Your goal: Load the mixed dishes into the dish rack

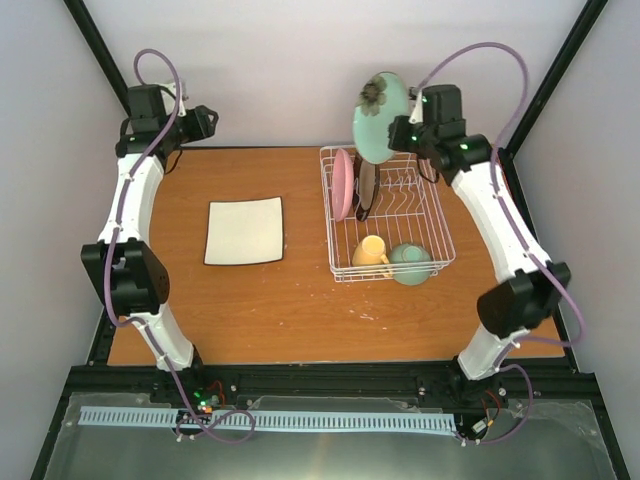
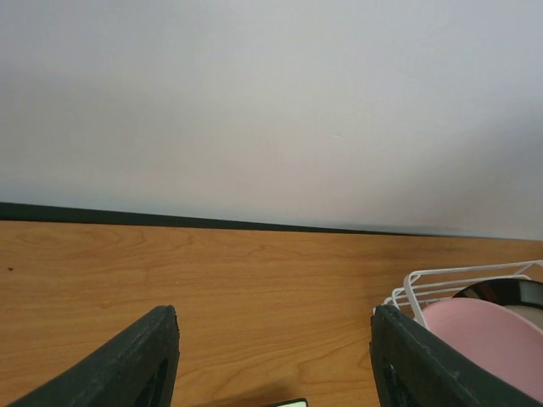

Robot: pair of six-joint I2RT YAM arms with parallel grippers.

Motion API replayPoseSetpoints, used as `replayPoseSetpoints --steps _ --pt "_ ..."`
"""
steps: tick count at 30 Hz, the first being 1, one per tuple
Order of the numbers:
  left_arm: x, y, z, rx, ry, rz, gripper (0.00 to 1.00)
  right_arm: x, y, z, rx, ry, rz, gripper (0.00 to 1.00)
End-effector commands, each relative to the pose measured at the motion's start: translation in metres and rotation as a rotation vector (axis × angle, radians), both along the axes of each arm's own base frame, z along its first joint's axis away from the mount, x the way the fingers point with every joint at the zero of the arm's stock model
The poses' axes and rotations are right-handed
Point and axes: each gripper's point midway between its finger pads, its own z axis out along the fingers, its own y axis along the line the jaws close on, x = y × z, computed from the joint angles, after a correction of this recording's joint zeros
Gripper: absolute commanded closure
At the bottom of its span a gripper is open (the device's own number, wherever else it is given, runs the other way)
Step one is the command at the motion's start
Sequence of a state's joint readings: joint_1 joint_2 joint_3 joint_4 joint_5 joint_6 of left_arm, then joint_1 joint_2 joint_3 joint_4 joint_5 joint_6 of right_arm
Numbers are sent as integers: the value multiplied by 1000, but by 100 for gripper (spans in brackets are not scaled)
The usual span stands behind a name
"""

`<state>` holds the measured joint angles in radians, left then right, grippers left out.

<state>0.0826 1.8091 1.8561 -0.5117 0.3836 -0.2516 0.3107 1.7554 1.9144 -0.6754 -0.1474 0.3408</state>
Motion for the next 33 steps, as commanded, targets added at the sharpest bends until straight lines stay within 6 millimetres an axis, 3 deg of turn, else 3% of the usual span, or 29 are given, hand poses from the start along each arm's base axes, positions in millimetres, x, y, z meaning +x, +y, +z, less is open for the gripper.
replayPoseSetpoints --steps 1,5,7,12,28,33 --pt "3 3 -14 24 24 20 38 -16 -77 46 -111 -150 -313 97" --pt "6 0 -25 3 46 4 40 -33 -97 1 -211 3 -372 97" --pt "8 0 -31 3 56 -1 41 -41 -98 -22 -231 66 -361 97" --pt "8 -1 -40 9 74 -5 42 -47 -99 -57 -254 126 -352 97" --pt "2 0 -51 6 89 5 43 -19 -92 -101 -453 163 -221 97" --pt "-1 3 -51 21 87 22 43 -9 -89 -106 -463 154 -209 97"
